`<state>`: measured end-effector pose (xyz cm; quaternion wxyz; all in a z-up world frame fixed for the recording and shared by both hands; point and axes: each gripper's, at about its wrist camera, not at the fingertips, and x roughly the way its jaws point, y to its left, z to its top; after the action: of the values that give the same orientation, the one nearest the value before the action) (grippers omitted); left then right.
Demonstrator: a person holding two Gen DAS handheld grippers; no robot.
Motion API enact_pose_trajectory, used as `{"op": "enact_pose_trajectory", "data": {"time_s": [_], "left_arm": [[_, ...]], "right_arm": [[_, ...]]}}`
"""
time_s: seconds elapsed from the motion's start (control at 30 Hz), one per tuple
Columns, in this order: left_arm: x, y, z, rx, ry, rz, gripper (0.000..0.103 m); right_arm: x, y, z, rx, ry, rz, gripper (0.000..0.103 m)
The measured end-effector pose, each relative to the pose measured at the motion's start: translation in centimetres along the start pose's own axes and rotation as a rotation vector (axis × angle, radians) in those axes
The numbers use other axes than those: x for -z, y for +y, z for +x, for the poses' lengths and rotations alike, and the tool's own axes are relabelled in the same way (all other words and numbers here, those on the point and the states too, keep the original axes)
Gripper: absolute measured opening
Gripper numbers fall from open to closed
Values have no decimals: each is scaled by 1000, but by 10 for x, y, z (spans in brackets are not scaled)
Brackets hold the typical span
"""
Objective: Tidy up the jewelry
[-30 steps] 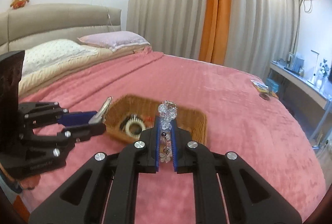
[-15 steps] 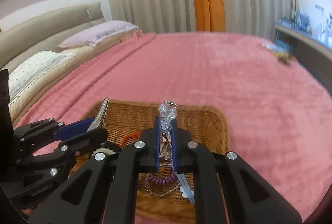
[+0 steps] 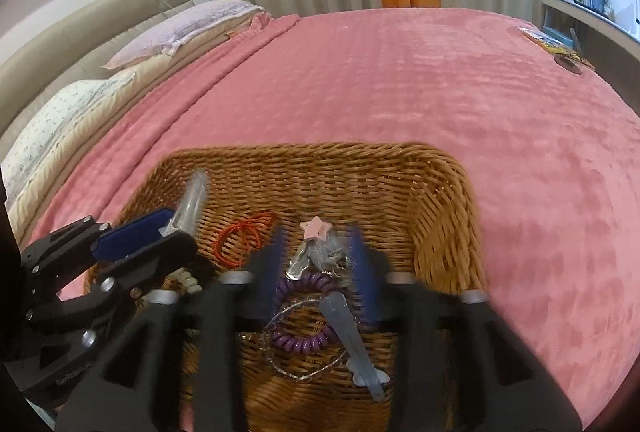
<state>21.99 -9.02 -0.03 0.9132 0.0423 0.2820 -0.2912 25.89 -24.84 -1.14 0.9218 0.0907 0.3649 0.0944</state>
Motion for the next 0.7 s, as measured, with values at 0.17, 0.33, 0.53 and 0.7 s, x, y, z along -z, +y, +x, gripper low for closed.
{"op": "enact_pose_trajectory", "data": {"time_s": [0.17,0.33,0.53,0.7], "left_arm": [[-3,-8,-38,5,-63,-7,46],[-2,-23,-101,-14,-171,9,64],[20,-48,-175,-123,-289,34,95],[48,-62,-214,-168,-331,16,95]], "right_arm": [[-1,3,-30,-9,-52,8,53],[5,16,-82,-10,-120,-17,53],[34,34,-155,-13,-230,-33,53],[72,51,-200,56,-310,-75,53]]}}
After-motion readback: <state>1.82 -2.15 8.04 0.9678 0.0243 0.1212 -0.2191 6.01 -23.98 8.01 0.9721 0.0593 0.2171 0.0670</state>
